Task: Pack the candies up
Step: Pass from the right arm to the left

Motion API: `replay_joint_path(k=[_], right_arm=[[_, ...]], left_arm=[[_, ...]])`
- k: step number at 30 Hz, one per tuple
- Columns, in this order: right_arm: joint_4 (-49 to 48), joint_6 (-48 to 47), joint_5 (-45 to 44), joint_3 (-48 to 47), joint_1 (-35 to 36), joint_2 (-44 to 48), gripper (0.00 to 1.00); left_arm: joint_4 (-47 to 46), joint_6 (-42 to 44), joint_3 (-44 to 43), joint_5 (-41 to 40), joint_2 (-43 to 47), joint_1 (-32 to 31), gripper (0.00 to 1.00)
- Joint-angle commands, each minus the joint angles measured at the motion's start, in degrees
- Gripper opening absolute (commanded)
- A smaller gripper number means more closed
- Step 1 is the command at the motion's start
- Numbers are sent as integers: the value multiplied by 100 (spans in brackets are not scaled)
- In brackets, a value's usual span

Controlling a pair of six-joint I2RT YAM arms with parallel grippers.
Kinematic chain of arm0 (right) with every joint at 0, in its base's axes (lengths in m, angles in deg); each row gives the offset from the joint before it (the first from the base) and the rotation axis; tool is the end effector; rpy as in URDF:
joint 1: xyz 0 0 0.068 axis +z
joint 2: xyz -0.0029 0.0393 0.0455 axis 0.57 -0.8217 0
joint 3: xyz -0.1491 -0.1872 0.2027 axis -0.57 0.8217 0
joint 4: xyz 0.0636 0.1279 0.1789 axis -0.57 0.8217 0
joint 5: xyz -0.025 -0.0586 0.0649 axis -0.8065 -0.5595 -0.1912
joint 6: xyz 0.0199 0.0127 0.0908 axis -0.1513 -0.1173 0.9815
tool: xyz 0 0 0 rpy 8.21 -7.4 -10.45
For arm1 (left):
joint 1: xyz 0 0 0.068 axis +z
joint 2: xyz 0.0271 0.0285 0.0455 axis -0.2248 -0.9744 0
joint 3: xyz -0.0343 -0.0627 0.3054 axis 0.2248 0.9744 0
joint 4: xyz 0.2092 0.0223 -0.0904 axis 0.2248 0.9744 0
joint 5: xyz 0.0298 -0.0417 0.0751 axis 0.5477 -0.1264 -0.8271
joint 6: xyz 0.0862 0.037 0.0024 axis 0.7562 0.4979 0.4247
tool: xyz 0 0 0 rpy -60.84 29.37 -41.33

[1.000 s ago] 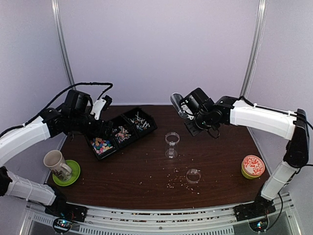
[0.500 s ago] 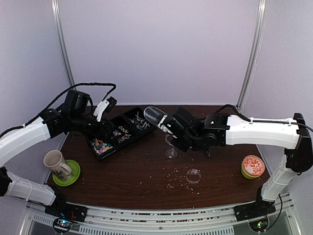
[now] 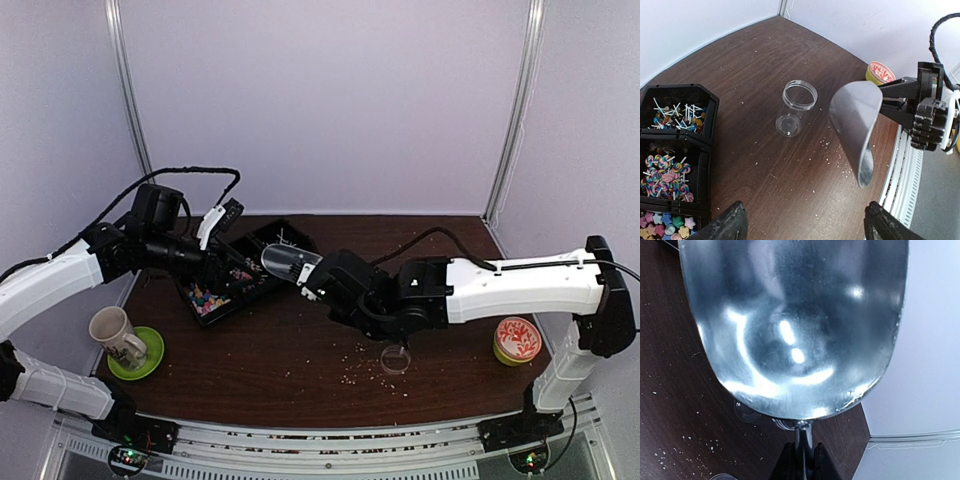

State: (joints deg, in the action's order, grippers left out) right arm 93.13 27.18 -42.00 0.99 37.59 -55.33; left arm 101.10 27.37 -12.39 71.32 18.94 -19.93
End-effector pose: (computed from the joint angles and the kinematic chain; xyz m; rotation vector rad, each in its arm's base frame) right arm 0.1653 0.3305 0.3104 -1.2960 1.7499 -0.3691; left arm 0.1773 -0.1659 0.3367 0.8268 2.0995 -0.9538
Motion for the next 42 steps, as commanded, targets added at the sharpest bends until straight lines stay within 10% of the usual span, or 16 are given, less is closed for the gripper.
replay_joint_path(k=[1, 24, 42], right_arm=[[-295, -231, -275, -16, 174, -47, 0], [-279, -382, -487, -251, 448, -385, 0], [-272, -427, -533, -210, 457, -351, 0]], left_arm=[[-335, 82, 70, 350, -6, 35, 82], [-288, 70, 19, 1065, -277, 33, 54], [-146, 110, -55, 1047, -419, 32, 0]])
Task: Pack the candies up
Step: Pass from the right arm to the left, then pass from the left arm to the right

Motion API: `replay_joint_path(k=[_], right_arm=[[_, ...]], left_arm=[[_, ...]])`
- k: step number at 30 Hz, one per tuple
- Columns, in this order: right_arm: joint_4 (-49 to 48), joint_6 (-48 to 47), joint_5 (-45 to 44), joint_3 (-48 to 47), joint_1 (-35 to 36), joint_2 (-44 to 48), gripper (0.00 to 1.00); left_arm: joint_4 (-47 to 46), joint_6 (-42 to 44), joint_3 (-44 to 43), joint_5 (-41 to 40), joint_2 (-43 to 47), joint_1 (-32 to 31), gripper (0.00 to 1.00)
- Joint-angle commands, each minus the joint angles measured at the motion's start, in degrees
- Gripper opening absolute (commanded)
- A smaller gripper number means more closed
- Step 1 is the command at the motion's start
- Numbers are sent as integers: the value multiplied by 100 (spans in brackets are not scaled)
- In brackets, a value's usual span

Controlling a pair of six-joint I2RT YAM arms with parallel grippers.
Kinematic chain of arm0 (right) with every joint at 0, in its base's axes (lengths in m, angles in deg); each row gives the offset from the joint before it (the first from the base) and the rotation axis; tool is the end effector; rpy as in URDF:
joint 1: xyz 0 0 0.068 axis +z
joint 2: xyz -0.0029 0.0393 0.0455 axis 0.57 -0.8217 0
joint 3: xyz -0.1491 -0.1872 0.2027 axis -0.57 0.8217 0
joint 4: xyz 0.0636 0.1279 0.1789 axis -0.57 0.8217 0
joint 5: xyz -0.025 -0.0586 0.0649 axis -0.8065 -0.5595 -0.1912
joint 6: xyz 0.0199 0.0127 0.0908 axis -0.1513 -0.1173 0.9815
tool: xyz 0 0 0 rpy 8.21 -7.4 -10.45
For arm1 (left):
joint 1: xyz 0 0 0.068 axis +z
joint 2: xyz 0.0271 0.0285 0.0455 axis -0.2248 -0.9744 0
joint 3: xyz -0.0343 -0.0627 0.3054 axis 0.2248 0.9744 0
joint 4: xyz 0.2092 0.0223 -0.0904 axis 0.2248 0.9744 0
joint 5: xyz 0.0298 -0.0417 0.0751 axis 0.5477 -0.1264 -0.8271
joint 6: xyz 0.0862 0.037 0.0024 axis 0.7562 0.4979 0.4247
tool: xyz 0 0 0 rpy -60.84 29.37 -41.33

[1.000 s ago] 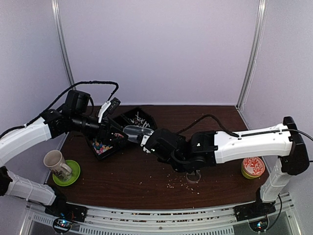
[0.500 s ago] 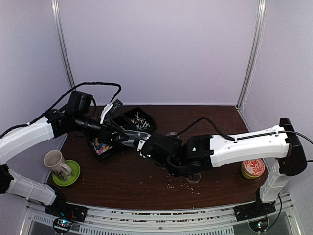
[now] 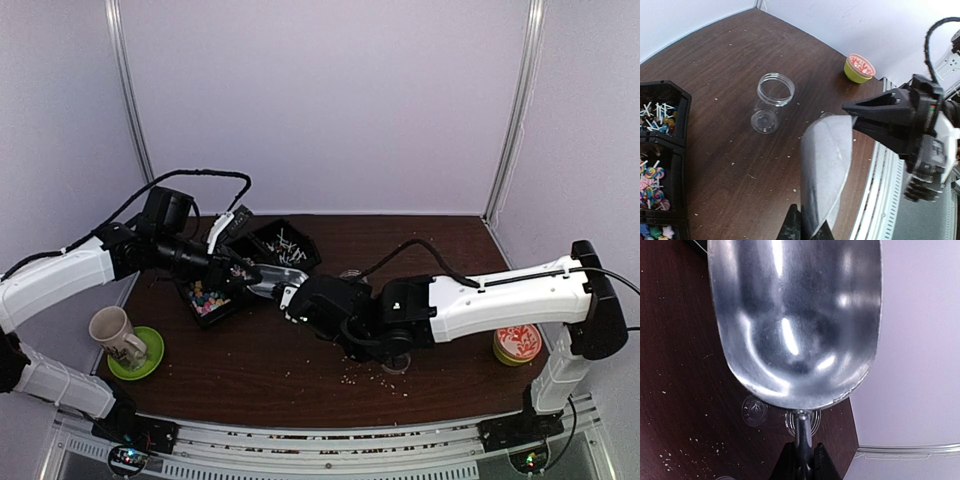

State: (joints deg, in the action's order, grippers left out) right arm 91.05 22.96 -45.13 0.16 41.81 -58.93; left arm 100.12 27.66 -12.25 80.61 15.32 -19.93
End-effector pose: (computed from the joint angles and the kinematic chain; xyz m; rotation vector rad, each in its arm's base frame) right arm 0.1473 0.3557 0.2984 -1.3939 1.6476 -0.4322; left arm 0.1786 -0.1802 0.3285 0.9195 2.1052 -1.1317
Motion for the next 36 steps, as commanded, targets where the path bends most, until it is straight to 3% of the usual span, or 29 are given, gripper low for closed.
replay_joint_path(k=[1, 5, 8, 10, 13, 16, 21, 32, 36], right_arm=[[-82, -16, -231, -121, 37, 18, 0], [-263, -84, -223, -42, 43, 106, 4], [-603, -174, -158, 173, 42, 304, 15], [-1059, -316, -139, 471, 35, 529, 28], [-1883, -608, 136, 1042, 35, 1031, 34], [-2676, -1033, 652, 1683, 35, 1577, 36], [-2904, -1328, 1435, 2198, 37, 2112, 44], [-3888, -1428, 2100, 3090, 50, 2885, 43], [-4092, -1391, 2272, 3219, 44, 3010, 52]], left_arm=[[-39, 91, -76, 126, -63, 33, 0], [-45, 104, -72, 166, -32, 35, 0], [-77, 112, -53, 213, 27, 37, 0], [-111, 115, -36, 268, 71, 35, 0], [-151, 123, -22, 348, 122, 40, 0], [-161, 136, -16, 401, 143, 33, 0], [-192, 137, -4, 539, 171, 45, 0], [-227, 128, 11, 753, 161, 42, 0], [-279, 109, 23, 842, 178, 42, 0]])
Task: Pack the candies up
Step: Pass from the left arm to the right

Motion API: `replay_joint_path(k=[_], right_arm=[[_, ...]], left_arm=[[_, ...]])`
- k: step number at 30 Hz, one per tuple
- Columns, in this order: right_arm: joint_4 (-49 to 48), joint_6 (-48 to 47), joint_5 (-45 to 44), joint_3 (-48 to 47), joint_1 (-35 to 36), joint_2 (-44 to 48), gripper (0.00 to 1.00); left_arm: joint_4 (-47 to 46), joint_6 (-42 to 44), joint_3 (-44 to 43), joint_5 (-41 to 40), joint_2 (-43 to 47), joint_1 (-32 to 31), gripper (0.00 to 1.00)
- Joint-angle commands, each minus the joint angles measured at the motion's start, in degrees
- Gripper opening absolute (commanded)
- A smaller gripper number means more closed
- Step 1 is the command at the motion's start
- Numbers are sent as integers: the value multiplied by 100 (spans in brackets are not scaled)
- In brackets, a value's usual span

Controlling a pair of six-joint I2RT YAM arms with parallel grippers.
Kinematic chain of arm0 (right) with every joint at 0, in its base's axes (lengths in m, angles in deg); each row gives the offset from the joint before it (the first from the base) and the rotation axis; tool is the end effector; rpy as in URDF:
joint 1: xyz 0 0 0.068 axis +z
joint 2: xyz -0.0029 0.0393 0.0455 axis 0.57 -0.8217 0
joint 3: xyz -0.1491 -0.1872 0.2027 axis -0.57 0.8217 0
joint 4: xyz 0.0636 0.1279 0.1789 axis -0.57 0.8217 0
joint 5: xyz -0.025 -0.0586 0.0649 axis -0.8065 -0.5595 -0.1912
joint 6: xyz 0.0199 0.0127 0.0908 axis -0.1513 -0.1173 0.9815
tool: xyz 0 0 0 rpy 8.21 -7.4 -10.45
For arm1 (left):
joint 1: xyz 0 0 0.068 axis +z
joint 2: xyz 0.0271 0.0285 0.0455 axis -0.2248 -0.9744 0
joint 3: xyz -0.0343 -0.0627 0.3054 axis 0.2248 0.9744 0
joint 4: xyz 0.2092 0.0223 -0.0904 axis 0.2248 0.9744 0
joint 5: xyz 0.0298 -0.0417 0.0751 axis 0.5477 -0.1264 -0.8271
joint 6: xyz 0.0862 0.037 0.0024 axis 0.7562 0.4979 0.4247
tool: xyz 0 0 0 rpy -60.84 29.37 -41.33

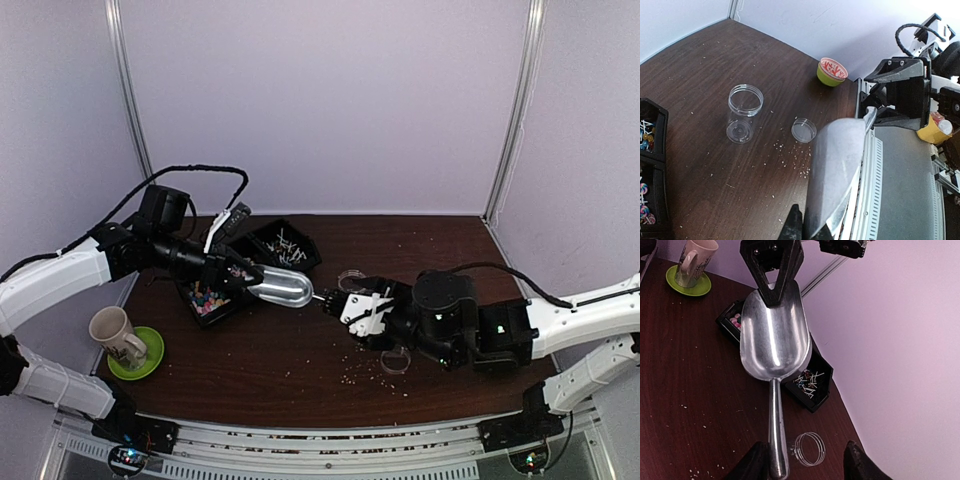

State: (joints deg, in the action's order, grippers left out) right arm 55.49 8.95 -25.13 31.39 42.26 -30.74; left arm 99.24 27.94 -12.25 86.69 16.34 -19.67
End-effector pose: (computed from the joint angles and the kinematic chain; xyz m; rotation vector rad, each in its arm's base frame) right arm 0.1003 0.2717 0.3350 -1.3341 1.2556 0.0883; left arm 0.1696 -0.1809 0.3379 0.9787 2.0317 -1.2419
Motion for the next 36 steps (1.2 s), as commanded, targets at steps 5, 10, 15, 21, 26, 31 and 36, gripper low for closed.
replay_joint_path(k=[5, 10, 15, 21, 26, 31, 36], right_arm=[[-920, -245, 405, 264, 20, 142, 51], [-1176, -547, 445, 330, 135, 7, 58], [-1310, -737, 181, 130, 203, -387, 50], [-1568, -932, -49, -43, 296, -772, 28], [-1831, -955, -137, -46, 310, -871, 22], [-1930, -989, -123, -24, 308, -897, 22], [-1992, -1026, -144, -9, 306, -933, 22]], left_arm=[[-221, 60, 32, 330, 61, 17, 0], [-266, 46, 43, 426, 65, 19, 0], [-323, 8, 71, 477, 63, 16, 0], [-338, -14, 75, 528, 34, 18, 0], [-346, -21, 73, 554, 26, 21, 0], [-362, -20, 70, 596, 26, 22, 0], [-402, -33, 83, 716, 41, 21, 0]])
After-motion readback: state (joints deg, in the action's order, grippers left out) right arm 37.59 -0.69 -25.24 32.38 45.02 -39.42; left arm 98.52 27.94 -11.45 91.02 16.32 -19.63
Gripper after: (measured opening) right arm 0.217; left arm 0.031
